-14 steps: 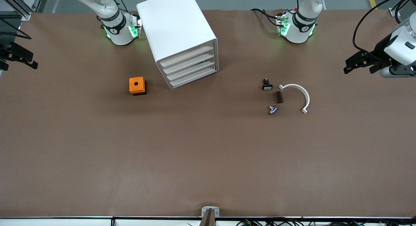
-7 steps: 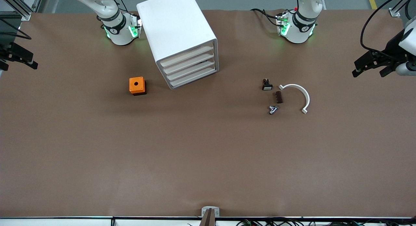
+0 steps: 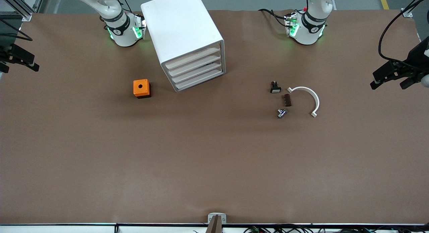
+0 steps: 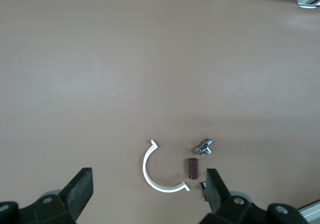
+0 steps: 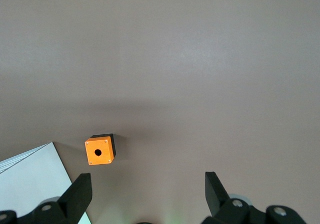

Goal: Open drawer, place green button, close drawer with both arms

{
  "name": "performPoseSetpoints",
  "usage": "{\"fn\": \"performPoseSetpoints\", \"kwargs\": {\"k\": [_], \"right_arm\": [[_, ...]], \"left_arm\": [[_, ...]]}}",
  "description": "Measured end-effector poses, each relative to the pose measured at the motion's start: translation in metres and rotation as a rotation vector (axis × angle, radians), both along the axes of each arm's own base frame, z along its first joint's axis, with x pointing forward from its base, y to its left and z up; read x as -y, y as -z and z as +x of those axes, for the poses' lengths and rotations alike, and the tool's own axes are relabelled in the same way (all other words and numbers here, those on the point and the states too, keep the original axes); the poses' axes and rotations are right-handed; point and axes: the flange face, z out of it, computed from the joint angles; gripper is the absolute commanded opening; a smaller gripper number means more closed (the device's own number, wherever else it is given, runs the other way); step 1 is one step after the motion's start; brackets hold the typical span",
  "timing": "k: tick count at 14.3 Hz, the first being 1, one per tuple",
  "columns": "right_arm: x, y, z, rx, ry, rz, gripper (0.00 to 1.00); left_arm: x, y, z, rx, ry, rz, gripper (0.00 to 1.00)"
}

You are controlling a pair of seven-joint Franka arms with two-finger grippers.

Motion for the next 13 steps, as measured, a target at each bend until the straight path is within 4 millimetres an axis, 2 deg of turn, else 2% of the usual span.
{"fn": "performPoseSetpoints", "kwargs": {"k": [9,13], "right_arm": [[0.001,0.000,0.000,0.003,0.003,0.000,1.00],[0.003,0.007,0.003,0.012,0.007,-0.001,1.00]], "left_arm": [[0.016,0.000,0.003,0.003,0.034,0.036,0.99],[0.022,0.000,0.002,0.003,0.046,0.043,1.00]]}}
